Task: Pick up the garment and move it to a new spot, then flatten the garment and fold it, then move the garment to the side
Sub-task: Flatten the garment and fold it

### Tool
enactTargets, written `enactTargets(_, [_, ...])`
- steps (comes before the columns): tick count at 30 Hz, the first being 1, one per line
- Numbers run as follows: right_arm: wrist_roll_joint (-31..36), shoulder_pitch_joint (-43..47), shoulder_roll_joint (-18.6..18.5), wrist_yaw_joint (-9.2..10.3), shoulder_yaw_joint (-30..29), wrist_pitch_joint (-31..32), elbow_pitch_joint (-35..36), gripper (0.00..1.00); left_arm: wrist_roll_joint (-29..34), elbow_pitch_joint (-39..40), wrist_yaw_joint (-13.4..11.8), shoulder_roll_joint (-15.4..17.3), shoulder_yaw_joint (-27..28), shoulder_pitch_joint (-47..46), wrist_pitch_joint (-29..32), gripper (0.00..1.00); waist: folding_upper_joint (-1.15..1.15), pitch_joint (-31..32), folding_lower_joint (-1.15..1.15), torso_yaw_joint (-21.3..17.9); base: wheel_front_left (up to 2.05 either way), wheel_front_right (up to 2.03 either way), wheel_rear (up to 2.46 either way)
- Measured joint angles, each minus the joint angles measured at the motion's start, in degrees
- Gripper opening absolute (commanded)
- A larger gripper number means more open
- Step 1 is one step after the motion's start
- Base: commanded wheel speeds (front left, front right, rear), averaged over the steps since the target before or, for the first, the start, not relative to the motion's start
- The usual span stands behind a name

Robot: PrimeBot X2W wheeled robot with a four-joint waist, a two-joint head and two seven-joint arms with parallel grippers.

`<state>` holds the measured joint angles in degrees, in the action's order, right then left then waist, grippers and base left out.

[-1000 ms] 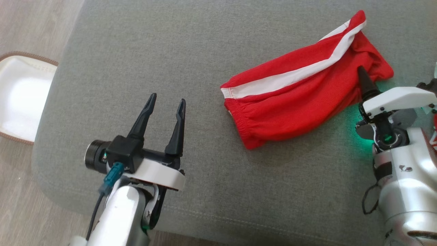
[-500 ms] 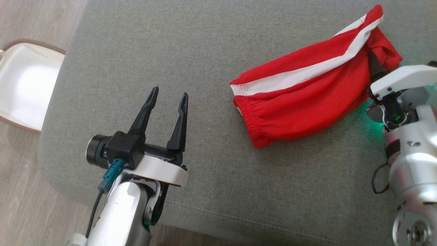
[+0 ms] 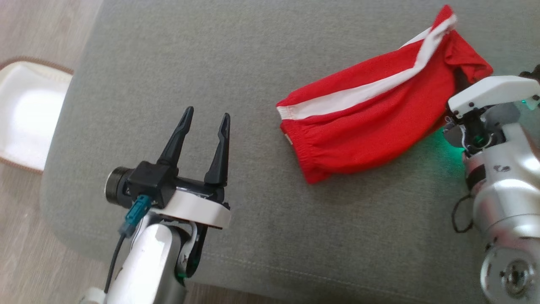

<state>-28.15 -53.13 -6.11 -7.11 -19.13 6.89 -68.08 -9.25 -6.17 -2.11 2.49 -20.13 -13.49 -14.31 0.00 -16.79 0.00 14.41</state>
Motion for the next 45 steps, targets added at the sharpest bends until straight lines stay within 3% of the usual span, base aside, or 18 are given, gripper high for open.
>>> enactTargets(9, [-10.45, 12.06, 2.21, 0.0, 2.38, -3.23, 9.38, 0.0, 0.02, -0.67, 0.11, 0.0, 1.54, 1.41, 0.0, 1.0, 0.0, 4.04, 0.0, -5.24, 0.0, 0.0, 0.0])
enactTargets(18, [-27.39, 24.86, 2.47, 0.0, 15.84, -8.0, 15.4, 0.0, 0.12, -1.12, 0.18, 0.01, 2.6, 4.33, 0.0, 1.0, 0.0, 8.98, 0.0, -10.71, 0.0, 0.0, 0.0])
enactTargets(25, [-33.75, 30.71, 2.76, 0.0, 22.37, -13.84, 16.97, 0.0, 0.12, -1.2, 0.15, 0.03, 2.61, 6.75, 0.0, 1.0, 0.0, 12.07, 0.0, -12.35, 0.0, 0.0, 0.0])
enactTargets(34, [-31.69, 30.26, 2.77, 0.0, 26.49, -20.19, 19.92, 0.0, 0.12, -1.18, 0.18, 0.05, 2.59, 8.62, 0.01, 1.0, 0.0, 13.52, 0.0, -12.15, 0.0, 0.0, 0.0])
enactTargets(45, [-28.22, 30.28, 2.76, 0.0, 33.05, -21.12, 28.5, 0.0, 0.62, -1.51, 0.62, 0.08, 2.59, 9.28, 0.01, 1.0, 0.0, 15.62, 0.0, -10.46, 0.0, 0.0, 0.0])
